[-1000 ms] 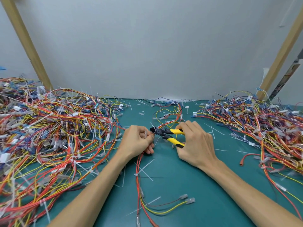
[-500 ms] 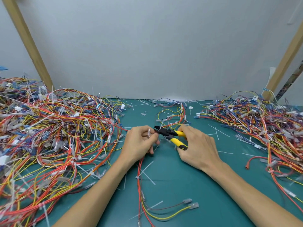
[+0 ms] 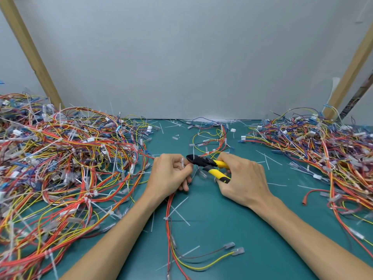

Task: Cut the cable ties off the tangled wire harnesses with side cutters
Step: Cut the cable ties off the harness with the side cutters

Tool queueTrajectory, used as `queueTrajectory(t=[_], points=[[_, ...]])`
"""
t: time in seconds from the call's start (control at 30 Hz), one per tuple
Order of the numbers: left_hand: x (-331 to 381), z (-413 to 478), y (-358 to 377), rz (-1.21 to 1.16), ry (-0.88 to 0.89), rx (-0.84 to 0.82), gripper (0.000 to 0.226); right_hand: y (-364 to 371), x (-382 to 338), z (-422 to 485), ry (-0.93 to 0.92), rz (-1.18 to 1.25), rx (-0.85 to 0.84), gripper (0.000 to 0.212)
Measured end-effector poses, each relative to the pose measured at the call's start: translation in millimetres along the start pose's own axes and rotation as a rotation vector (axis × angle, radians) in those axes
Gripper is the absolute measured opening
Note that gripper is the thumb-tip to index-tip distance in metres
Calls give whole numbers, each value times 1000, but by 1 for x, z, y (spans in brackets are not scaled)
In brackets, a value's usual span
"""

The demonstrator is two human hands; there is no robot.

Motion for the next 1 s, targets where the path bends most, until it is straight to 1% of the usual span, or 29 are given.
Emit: queueTrajectory(t=[0.17, 0.27, 0.33, 0.4, 0.47, 0.6, 0.73, 0.87, 1.0], points=[[-2, 1, 1, 53, -18, -35, 17, -6, 0, -1, 53, 51, 81, 30], [-4, 3, 1, 97, -23, -38, 16, -9, 2, -1, 92, 133, 175, 25], [-4, 4, 2, 119, -31, -38, 18, -12, 6, -1, 144, 231, 272, 22], [-5, 5, 2, 118, -39, -40, 18, -13, 10, 0, 185, 258, 305, 20], [-6, 5, 1, 101, -50, -41, 17, -10, 10, 0, 189, 190, 242, 22], [-7, 6, -1, 17, -94, -8, 19, -2, 10, 1, 212, 60, 116, 35], [-8, 8, -4, -84, -133, 17, 17, 2, 14, 2, 206, -53, 13, 38], [-8, 9, -6, -149, -152, 26, 20, 4, 10, 3, 134, -44, -21, 41], [-9, 10, -7, -151, -161, 24, 19, 6, 7, 3, 83, -49, -47, 45]])
Point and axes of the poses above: each hand's wrist, its own z-axis towards the middle knuckle, its own y-axis out of the palm, x = y × z, the point moved 3 cm from there along z, towards the middle knuckle, and after that the axes turned 9 degrees about -y, right-handed, at the moved point
